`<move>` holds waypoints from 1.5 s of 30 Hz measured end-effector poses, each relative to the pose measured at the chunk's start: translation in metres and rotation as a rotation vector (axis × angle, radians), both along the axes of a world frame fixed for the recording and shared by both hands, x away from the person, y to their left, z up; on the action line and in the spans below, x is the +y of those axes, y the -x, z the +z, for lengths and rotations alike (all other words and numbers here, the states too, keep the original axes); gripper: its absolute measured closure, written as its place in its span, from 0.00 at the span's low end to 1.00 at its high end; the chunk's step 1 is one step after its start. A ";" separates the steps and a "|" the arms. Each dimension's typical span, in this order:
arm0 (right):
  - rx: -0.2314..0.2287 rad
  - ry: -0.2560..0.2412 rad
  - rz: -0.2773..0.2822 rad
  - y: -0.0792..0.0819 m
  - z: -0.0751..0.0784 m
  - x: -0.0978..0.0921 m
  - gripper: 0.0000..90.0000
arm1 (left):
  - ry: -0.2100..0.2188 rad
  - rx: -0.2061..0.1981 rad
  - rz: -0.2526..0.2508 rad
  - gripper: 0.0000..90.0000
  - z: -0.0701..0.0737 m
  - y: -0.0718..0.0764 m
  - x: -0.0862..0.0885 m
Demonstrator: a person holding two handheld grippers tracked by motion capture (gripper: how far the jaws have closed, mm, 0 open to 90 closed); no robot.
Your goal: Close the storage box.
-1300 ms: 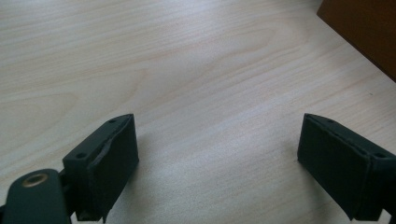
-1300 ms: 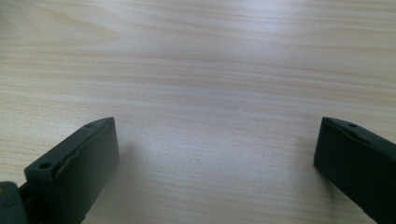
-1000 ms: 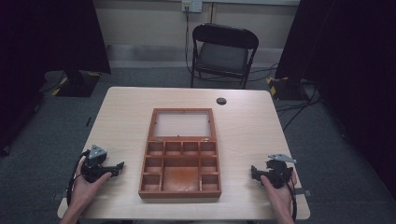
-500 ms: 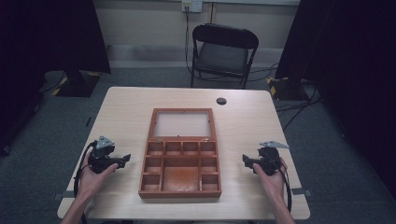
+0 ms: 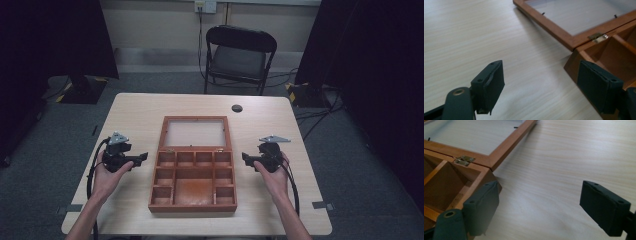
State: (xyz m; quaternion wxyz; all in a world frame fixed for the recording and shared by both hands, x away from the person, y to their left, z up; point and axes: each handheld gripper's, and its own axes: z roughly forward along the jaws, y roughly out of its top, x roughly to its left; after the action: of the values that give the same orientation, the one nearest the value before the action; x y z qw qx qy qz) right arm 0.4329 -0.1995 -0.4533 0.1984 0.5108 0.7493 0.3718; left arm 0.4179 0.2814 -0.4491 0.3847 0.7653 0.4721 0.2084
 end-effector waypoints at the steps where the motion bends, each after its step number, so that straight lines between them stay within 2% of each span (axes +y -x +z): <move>1: 0.003 0.001 0.008 -0.001 0.001 0.002 0.17 | 0.007 -0.013 0.005 0.25 0.000 -0.001 -0.001; 2: 0.000 -0.001 0.008 -0.003 0.002 0.004 0.17 | 0.016 -0.007 0.002 0.25 0.000 -0.002 -0.002; 4: -0.004 -0.002 0.021 -0.005 0.004 0.008 0.17 | 0.012 0.031 -0.011 0.24 0.001 -0.007 -0.004; 5: 0.007 -0.003 0.038 -0.008 0.005 0.010 0.18 | 0.013 0.030 -0.017 0.24 0.002 -0.009 -0.006; 7: 0.017 -0.005 0.054 -0.012 0.008 0.015 0.17 | 0.000 0.001 -0.012 0.25 0.007 -0.011 -0.009; 13: -0.002 0.006 0.075 -0.027 0.020 0.028 0.17 | -0.004 0.004 -0.027 0.26 0.017 -0.028 -0.016; 16: -0.012 0.015 0.086 -0.035 0.024 0.035 0.17 | 0.011 -0.001 -0.036 0.26 0.021 -0.038 -0.019; 18: -0.024 0.018 0.097 -0.042 0.024 0.039 0.17 | 0.010 -0.001 -0.043 0.26 0.022 -0.045 -0.022; 20: -0.013 0.033 0.105 -0.053 0.021 0.048 0.16 | 0.025 -0.004 -0.038 0.26 0.023 -0.051 -0.025; 22: -0.018 0.031 0.109 -0.056 0.020 0.049 0.17 | 0.028 0.007 -0.045 0.26 0.022 -0.058 -0.028; 24: -0.020 0.028 0.113 -0.062 0.019 0.054 0.17 | 0.013 0.013 -0.050 0.26 0.022 -0.064 -0.031; 27: -0.014 0.014 0.126 -0.071 0.015 0.061 0.17 | 0.031 0.025 -0.047 0.26 0.018 -0.072 -0.033; 32: 0.003 0.050 0.137 -0.080 0.004 0.070 0.19 | 0.050 0.073 -0.041 0.26 0.002 -0.077 -0.035; 34: 0.028 0.025 0.131 -0.082 -0.001 0.070 0.19 | 0.055 0.088 -0.043 0.26 -0.003 -0.078 -0.034; 37: 0.044 0.035 0.135 -0.082 -0.008 0.069 0.18 | 0.053 0.117 -0.037 0.26 -0.010 -0.079 -0.034; 38: 0.052 0.000 0.120 -0.083 -0.012 0.066 0.16 | 0.063 0.122 -0.023 0.26 -0.014 -0.080 -0.034; 39: 0.052 0.000 0.120 -0.083 -0.012 0.066 0.16 | 0.063 0.122 -0.023 0.26 -0.014 -0.080 -0.034; 40: 0.055 -0.009 0.119 -0.083 -0.013 0.065 0.15 | 0.083 0.128 -0.020 0.26 -0.015 -0.080 -0.033; 44: 0.064 -0.030 0.118 -0.085 -0.015 0.063 0.14 | 0.062 0.118 -0.025 0.26 -0.014 -0.079 -0.035; 45: 0.065 -0.038 0.117 -0.086 -0.016 0.064 0.14 | 0.069 0.130 -0.028 0.26 -0.014 -0.079 -0.035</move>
State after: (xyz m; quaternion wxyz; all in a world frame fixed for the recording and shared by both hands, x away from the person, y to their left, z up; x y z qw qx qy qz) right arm 0.5185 -0.1357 -0.4691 0.1420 0.4815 0.7768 0.3802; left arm 0.4974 0.2461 -0.4628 0.3822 0.7700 0.4923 0.1366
